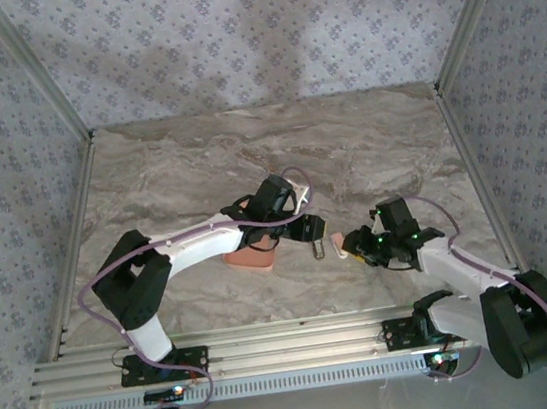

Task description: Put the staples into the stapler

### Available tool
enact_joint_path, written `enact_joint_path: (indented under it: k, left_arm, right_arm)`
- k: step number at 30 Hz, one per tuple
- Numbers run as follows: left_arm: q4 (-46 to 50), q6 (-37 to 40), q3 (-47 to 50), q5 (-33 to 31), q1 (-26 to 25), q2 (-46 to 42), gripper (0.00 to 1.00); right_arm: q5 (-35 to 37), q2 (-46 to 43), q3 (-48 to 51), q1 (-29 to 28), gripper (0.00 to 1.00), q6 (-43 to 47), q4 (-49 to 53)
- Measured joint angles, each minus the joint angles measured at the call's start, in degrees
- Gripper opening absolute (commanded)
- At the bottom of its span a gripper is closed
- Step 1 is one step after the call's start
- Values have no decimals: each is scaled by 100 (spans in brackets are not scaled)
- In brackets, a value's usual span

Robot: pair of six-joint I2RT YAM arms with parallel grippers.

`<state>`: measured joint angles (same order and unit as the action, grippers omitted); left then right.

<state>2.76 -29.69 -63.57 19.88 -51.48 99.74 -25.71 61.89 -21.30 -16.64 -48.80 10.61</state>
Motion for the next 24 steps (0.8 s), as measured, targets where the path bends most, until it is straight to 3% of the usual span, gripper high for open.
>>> enact_joint_path:
  k: [7,12,18,24]
  left_arm:
    - [-4,0,44,-4,0,0,50]
    - [-2,0,142,-63,0,-72,51]
    - [-37,-39,306,-306,28,-481,58]
    - [-236,-140,791,-675,114,-1016,62]
  right_arm:
    - [52,229,15,4,26,20,-208]
    - [151,133,-24,-59,33,55,-125]
    - [890,-179,-662,-315,43,334,1095]
    - [1714,15,-1908,-868,50,826,2295]
